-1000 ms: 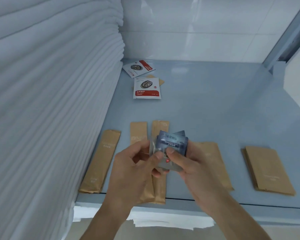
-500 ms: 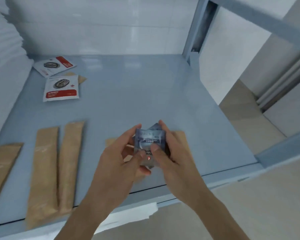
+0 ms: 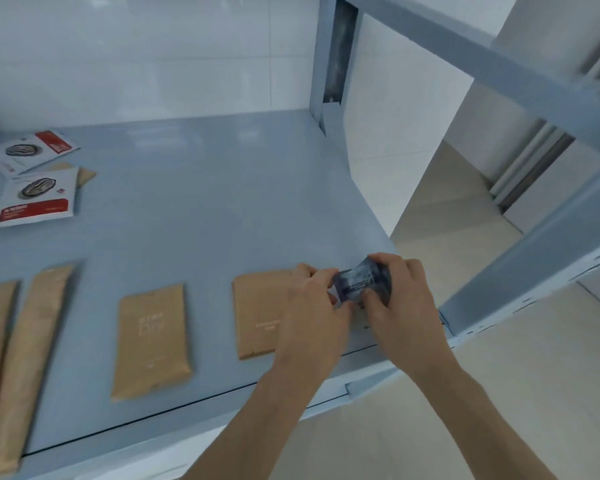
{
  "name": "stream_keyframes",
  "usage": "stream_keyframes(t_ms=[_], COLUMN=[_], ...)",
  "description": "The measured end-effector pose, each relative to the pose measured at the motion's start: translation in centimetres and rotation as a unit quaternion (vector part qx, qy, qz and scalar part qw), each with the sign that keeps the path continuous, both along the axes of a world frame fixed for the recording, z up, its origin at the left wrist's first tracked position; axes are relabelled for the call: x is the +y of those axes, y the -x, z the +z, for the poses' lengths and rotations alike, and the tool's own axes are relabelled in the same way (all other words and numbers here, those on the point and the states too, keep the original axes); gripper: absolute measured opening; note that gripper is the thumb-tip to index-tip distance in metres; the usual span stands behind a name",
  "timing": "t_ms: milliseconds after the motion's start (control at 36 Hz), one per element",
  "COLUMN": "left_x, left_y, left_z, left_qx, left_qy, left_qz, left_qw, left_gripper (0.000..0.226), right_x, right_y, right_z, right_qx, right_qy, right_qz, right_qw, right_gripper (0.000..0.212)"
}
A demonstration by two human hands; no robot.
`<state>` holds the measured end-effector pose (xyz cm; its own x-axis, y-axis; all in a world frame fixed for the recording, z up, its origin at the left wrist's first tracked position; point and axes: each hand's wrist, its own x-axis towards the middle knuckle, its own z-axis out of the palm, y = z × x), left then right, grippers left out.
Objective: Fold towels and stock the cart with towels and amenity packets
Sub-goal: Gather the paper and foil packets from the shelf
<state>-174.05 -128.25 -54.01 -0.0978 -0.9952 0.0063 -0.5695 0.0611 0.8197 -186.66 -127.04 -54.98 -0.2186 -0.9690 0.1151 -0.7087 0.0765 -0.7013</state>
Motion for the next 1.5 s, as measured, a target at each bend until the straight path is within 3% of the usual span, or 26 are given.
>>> stream_keyframes(t_ms=[167,333,500,722,861,972,1083,1167,1361,1500], left_x=[0.2,0.0,-0.4,-1.3,-2.2,-3.1,-2.8,-2.9,-7.9,-12.3], left_y=[1.2,0.6,-2.4,-10.8,-16.3,-19.8,-23.2,-25.7,-30.8,-33.8], left_z=[-1.0,-0.5,1.1,2.0,2.7,3.2,2.9,1.9,0.0,-1.2], left_qx=[-0.065,-0.015,0.004,0.107,0.281,0.357,0.308,0.247,-0.009,-0.098], left_qy=[0.010,0.017,0.141,0.077,0.011,-0.010,-0.008,0.009,0.081,0.058], left_qz=[-0.017,0.006,0.075,0.220,0.276,0.275,0.252,0.297,0.355,0.359], left_qw=[0.998,1.000,0.987,0.967,0.919,0.892,0.917,0.922,0.931,0.926], left_gripper=[0.028,0.033,0.024,0.031,0.021,0.021,0.030,0.029,0.045,0.058], right_x=[-0.2,-0.5,-2.4,-6.7,-8.7,-10.1,-10.2,-10.8,-15.8,-19.4], right_y=[0.0,-0.2,-1.1,-7.5,-15.1,-21.6,-27.1,-29.9,-34.0,-36.4], right_z=[-1.6,-1.8,0.3,2.9,3.9,5.1,4.7,2.9,-0.6,-1.8], right_qx=[0.077,0.076,0.026,-0.034,-0.071,-0.179,-0.186,-0.153,-0.071,-0.002], right_qy=[-0.019,-0.003,0.072,0.079,0.073,-0.001,-0.036,-0.025,-0.018,0.028], right_qz=[-0.021,-0.039,-0.027,0.044,0.123,0.202,0.275,0.299,0.274,0.274], right_qw=[0.997,0.996,0.997,0.995,0.987,0.963,0.943,0.942,0.959,0.961], right_gripper=[0.039,0.052,0.045,0.041,0.041,0.038,0.035,0.032,0.039,0.047])
